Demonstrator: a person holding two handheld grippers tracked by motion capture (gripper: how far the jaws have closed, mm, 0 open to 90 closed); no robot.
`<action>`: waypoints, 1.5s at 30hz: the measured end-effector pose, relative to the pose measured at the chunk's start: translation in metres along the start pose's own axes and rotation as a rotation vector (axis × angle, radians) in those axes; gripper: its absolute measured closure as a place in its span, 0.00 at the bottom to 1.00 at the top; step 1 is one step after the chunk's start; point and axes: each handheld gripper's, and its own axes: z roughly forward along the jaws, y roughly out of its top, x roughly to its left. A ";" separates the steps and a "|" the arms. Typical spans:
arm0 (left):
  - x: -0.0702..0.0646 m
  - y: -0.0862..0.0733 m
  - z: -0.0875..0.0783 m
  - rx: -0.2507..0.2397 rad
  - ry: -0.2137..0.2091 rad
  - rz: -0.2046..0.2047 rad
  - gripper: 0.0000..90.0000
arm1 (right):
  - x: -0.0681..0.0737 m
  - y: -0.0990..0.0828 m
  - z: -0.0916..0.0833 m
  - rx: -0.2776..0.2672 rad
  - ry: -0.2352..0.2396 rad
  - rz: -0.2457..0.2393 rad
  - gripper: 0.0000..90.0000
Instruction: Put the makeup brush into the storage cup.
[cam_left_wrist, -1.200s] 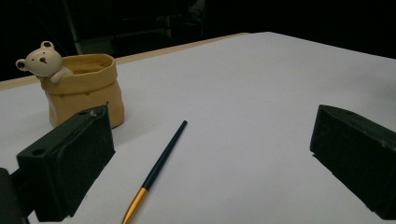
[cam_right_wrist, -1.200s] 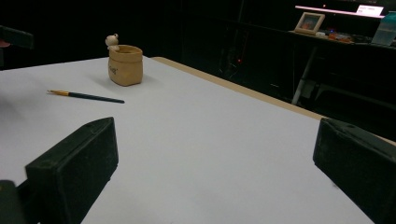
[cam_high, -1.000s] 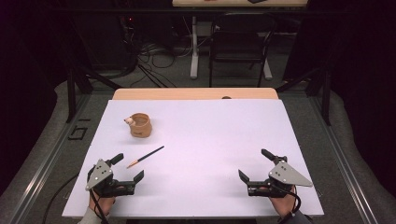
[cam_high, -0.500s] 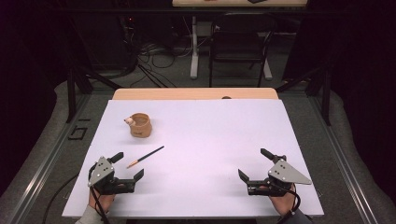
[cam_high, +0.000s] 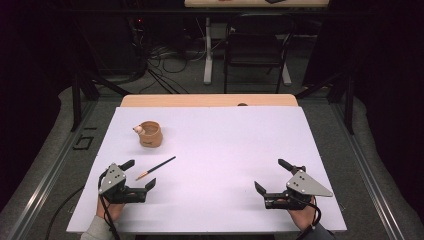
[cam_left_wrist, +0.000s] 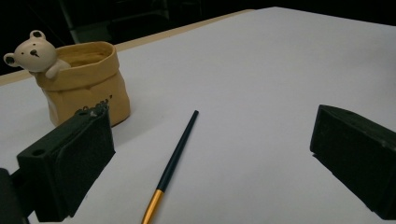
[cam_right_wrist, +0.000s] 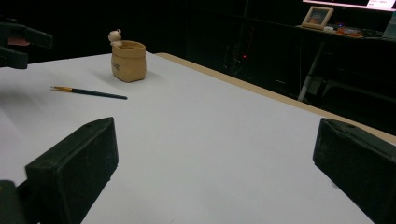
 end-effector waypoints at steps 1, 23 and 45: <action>0.000 0.000 0.000 0.004 0.000 0.000 0.00 | 0.000 0.000 0.000 -0.002 0.002 -0.001 0.00; 0.023 0.005 0.017 0.103 -0.016 0.014 0.00 | 0.000 0.000 0.001 0.011 0.011 -0.005 0.00; 0.039 0.025 0.037 0.283 -0.088 0.059 0.00 | 0.000 0.000 0.002 0.015 0.019 -0.009 0.00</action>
